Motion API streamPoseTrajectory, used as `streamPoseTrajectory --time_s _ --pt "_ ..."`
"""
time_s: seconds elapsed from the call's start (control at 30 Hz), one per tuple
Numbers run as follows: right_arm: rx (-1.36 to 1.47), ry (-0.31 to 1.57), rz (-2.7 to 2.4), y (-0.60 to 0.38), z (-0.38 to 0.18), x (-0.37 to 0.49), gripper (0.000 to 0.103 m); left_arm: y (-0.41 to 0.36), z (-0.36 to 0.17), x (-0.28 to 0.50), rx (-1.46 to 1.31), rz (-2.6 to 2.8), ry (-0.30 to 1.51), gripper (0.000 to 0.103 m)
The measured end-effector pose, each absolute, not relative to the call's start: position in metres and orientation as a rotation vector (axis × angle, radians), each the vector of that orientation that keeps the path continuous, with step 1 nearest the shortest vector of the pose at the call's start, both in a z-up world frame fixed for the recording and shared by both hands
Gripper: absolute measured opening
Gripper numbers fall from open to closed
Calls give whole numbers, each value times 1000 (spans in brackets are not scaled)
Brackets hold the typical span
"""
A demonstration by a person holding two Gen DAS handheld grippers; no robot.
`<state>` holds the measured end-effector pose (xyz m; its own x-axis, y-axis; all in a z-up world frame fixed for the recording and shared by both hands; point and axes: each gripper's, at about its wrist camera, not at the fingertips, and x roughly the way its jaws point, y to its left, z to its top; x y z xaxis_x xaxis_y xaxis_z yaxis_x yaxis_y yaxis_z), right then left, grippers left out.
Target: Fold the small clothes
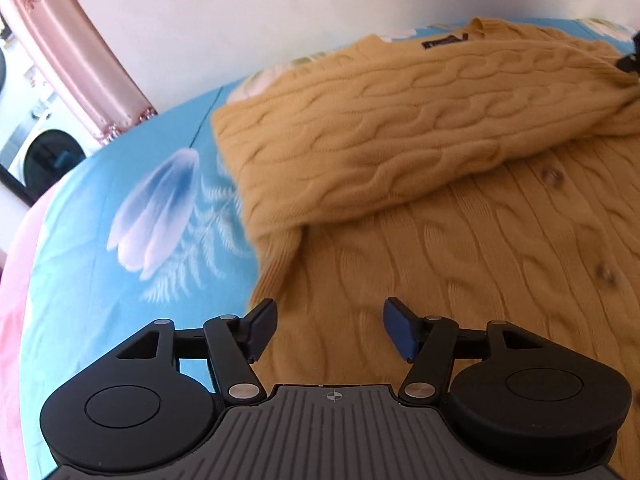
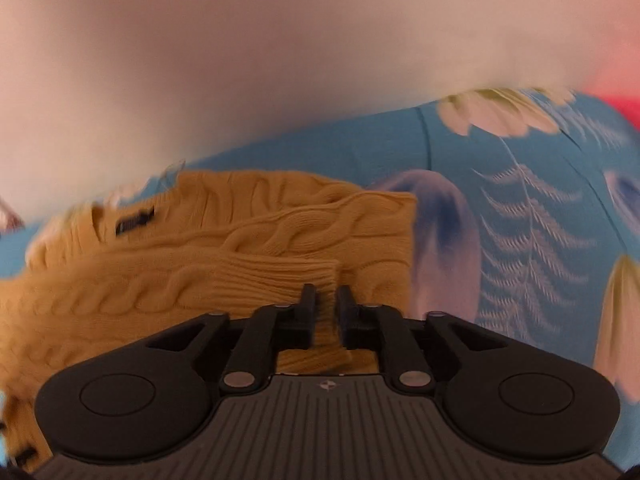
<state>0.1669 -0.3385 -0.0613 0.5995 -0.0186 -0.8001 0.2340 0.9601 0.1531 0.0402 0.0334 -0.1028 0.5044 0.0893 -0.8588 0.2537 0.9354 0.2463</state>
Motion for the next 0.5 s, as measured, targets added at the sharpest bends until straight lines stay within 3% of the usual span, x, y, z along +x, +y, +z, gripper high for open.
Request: streamPoseTrajectory --time_s 0.07,0.33,0.4,0.5 --pt "287 888 -158 -340 -54 169 66 42 -94 37 341 -110 1041 103" --pt "122 952 -185 -324 -72 182 71 46 -58 68 269 -88 949 103" --pt "173 961 -220 -332 -75 186 78 41 -62 86 285 -70 943 103" --pt "281 952 -276 -343 -67 186 79 35 -72 110 289 -48 972 103"
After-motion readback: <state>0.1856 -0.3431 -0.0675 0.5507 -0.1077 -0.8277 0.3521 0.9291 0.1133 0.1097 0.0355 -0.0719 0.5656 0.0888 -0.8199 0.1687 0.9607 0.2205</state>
